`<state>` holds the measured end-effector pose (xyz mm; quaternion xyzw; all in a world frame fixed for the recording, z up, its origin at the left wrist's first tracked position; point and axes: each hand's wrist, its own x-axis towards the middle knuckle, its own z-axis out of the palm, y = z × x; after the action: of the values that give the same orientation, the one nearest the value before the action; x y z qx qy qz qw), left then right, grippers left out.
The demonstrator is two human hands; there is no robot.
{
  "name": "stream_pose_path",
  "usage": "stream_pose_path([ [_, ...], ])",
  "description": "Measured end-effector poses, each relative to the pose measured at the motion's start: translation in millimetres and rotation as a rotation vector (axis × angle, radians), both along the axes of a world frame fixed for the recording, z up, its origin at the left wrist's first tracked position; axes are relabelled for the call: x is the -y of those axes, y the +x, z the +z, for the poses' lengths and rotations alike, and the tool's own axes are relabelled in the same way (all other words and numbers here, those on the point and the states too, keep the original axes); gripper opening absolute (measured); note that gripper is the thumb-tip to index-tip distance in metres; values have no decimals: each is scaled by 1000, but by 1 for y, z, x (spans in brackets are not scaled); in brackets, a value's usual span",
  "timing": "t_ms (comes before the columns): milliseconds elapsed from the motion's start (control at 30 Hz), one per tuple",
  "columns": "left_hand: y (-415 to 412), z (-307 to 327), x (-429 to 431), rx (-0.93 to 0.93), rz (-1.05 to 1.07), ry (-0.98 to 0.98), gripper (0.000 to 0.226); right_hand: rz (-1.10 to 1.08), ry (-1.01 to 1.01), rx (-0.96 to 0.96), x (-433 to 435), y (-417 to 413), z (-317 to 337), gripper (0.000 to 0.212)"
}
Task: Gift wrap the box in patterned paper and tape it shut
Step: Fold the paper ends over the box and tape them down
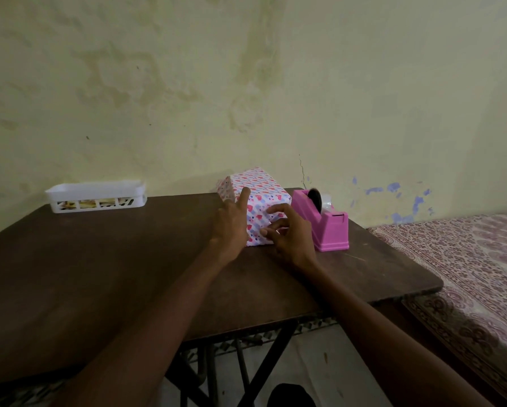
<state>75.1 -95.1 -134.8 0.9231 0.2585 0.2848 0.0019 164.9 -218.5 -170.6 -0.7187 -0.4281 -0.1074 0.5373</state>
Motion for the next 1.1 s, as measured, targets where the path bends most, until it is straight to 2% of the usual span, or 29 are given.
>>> stream_pose_path([
  [133,-1,1,0,-11,-11,-23,101,-26,39,-81,0,3,0,32],
  [533,0,0,-1,-17,-13,-10,102,-51,28,-111,-7,10,-1,30],
  [900,-1,1,0,-12,-31,-40,98,-185,8,-118,-19,9,-2,40],
  [1100,-3,6,3,-35,-39,-35,97,-306,-78,-17,-19,6,4,57],
])
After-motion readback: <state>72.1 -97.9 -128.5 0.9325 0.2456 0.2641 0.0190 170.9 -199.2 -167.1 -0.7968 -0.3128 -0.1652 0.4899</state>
